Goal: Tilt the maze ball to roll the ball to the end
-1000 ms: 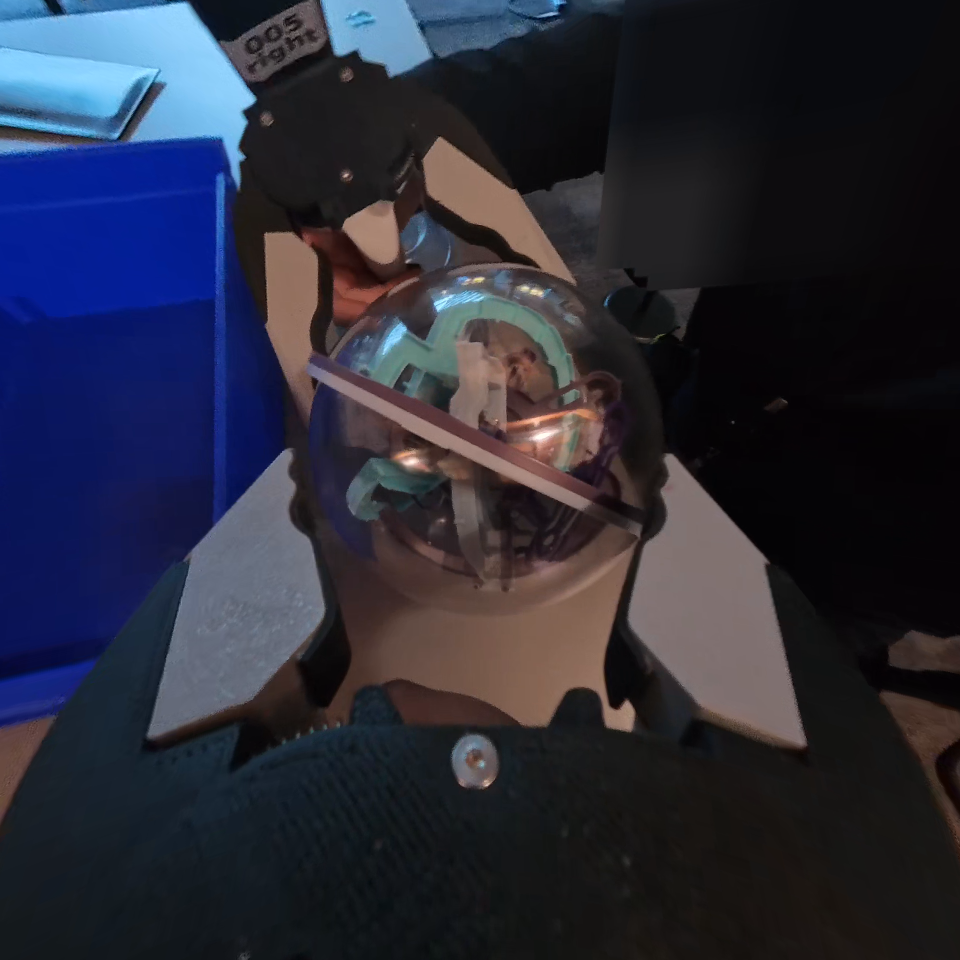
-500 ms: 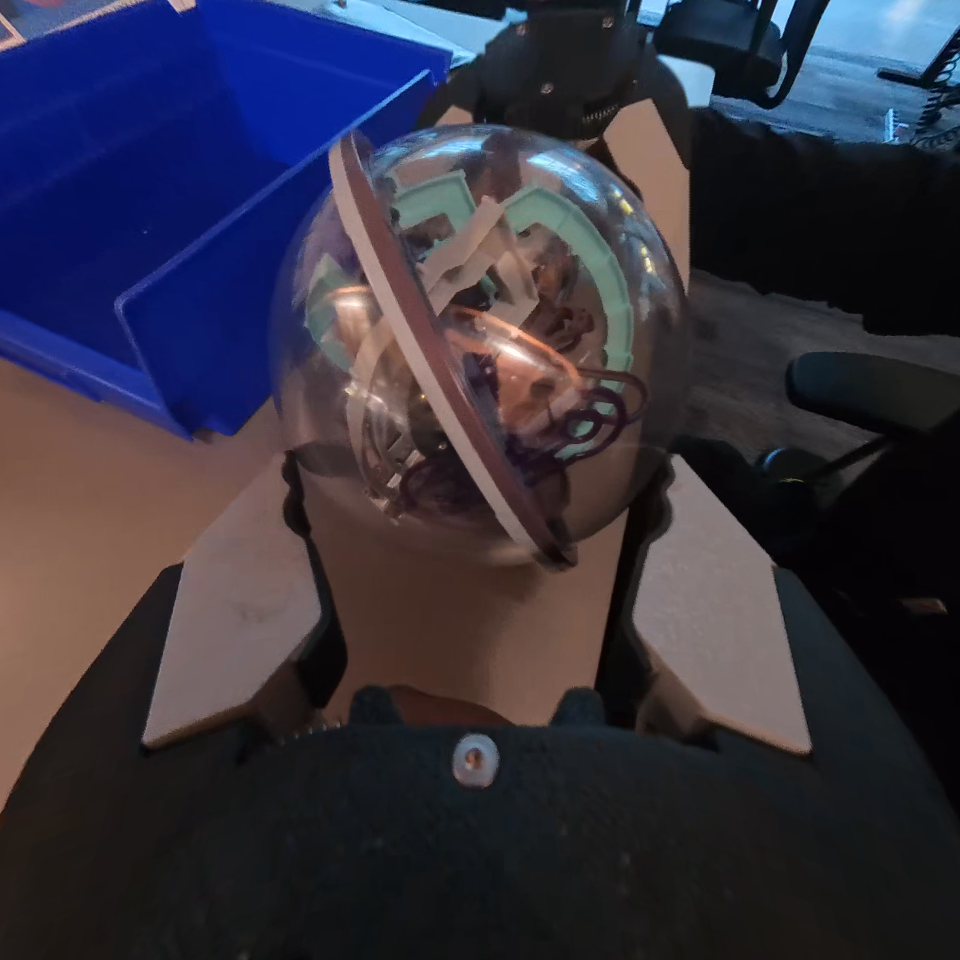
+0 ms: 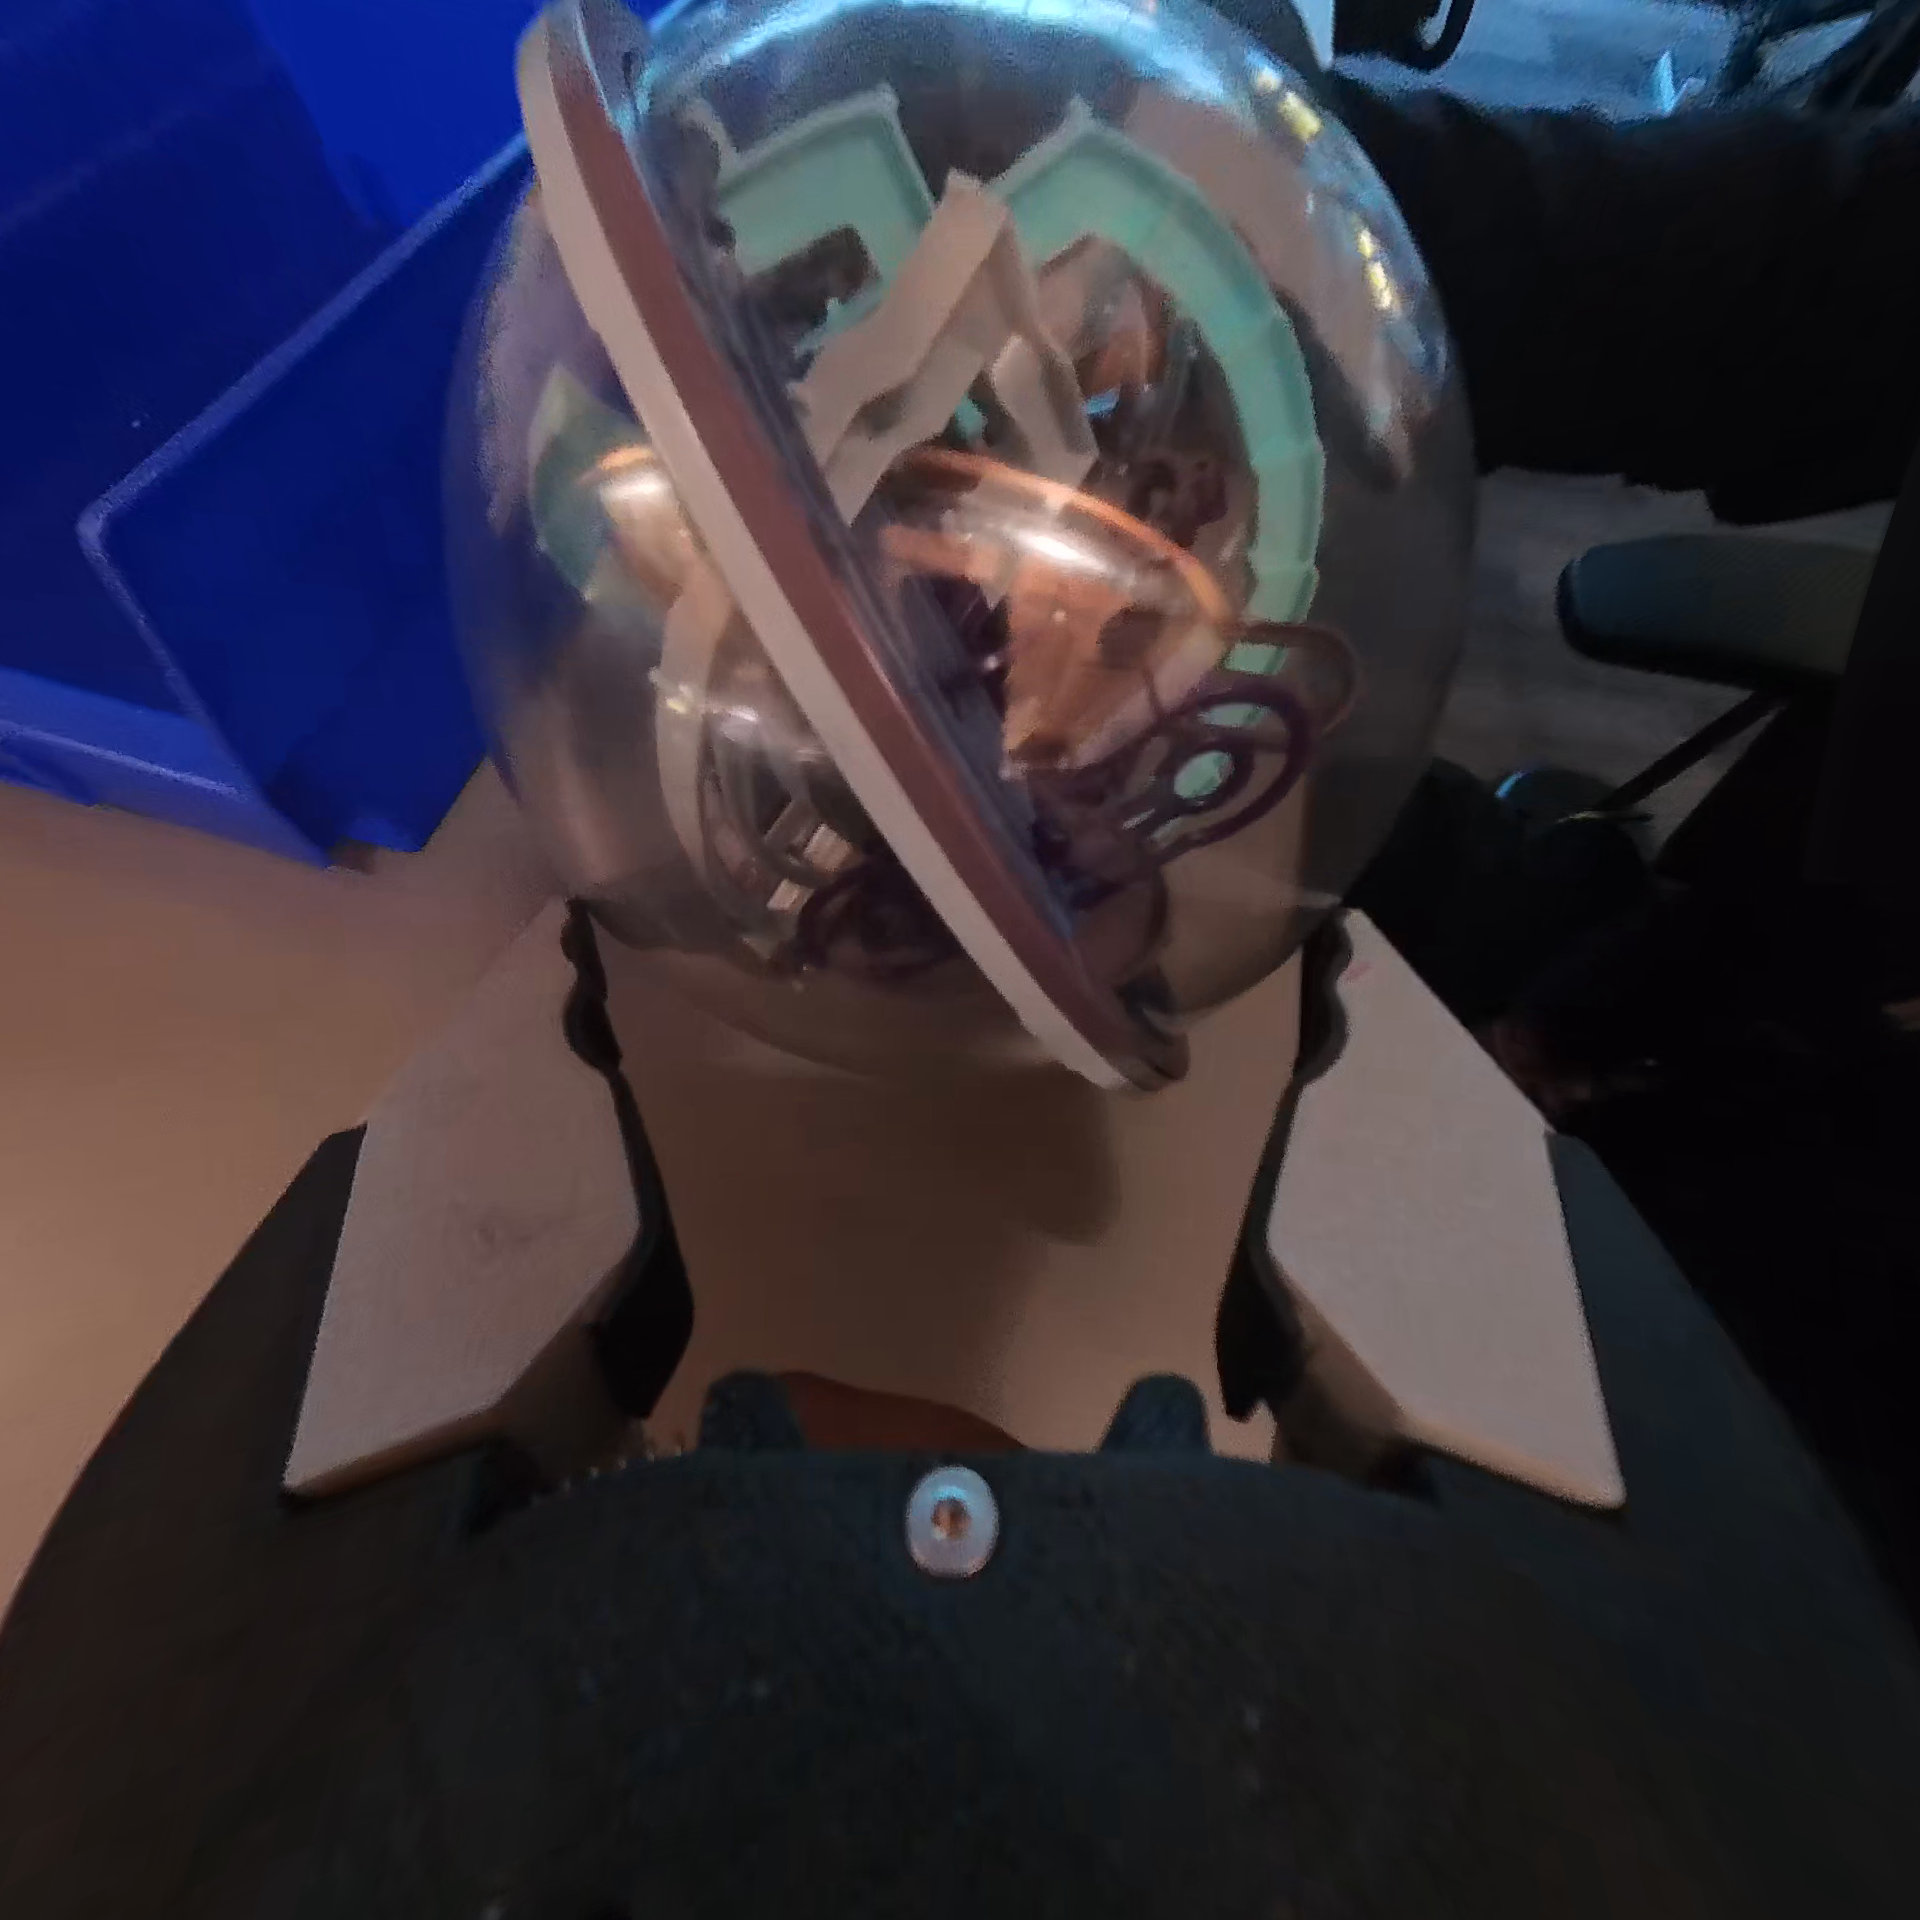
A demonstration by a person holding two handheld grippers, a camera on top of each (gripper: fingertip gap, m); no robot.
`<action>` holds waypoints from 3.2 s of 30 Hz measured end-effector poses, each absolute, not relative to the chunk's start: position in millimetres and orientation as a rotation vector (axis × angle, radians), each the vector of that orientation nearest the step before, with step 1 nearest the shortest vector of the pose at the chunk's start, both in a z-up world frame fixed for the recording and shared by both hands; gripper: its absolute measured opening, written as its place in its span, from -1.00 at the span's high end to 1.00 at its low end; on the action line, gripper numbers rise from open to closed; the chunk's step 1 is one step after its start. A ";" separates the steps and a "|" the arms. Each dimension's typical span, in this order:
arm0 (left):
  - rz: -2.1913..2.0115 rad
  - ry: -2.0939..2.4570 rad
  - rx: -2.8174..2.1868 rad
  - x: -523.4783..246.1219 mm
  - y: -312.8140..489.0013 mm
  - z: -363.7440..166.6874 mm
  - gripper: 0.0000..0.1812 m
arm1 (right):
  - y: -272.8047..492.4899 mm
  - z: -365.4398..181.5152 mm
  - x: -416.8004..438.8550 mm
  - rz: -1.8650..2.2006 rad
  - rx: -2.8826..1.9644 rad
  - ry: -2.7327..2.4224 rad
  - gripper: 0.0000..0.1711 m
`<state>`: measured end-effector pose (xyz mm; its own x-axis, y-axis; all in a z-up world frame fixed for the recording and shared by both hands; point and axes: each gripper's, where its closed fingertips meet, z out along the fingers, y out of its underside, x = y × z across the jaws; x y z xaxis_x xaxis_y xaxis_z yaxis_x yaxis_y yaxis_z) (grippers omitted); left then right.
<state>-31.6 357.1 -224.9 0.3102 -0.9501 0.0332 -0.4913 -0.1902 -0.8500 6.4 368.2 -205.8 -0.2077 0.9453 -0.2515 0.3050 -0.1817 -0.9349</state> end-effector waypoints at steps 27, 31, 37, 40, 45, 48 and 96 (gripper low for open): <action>-0.508 1.311 -1.604 -21.2 370.9 -155.0 -0.45 | 375.6 -150.1 14.6 1.127 -1.343 -1.412 -0.77; -0.461 1.347 -1.541 -14.9 367.9 -120.7 -0.47 | 372.3 -125.1 18.7 1.055 -1.322 -1.417 -0.79; -0.409 1.372 -1.482 -8.1 360.6 -88.6 -0.49 | 364.9 -93.9 21.7 0.995 -1.267 -1.381 -0.82; -0.399 1.378 -1.464 -5.4 357.3 -76.7 -0.49 | 361.1 -80.7 23.1 0.987 -1.238 -1.354 -0.83; -0.340 1.409 -1.432 -0.7 355.0 -62.3 -0.50 | 357.9 -64.4 27.9 0.931 -1.187 -1.338 -0.84; -0.316 1.424 -1.423 2.3 354.3 -56.0 -0.50 | 356.5 -56.7 31.1 0.909 -1.168 -1.331 -0.83; -0.703 1.248 -1.601 17.3 329.9 -89.0 -0.51 | 333.0 -94.5 40.9 1.206 -1.455 -1.236 -0.84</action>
<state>17.3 329.9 -89.0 0.3125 -0.9435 -0.1102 -0.3952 -0.0236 -0.9183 40.9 333.0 -94.5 0.0443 0.9893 -0.1392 0.1641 -0.1447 -0.9758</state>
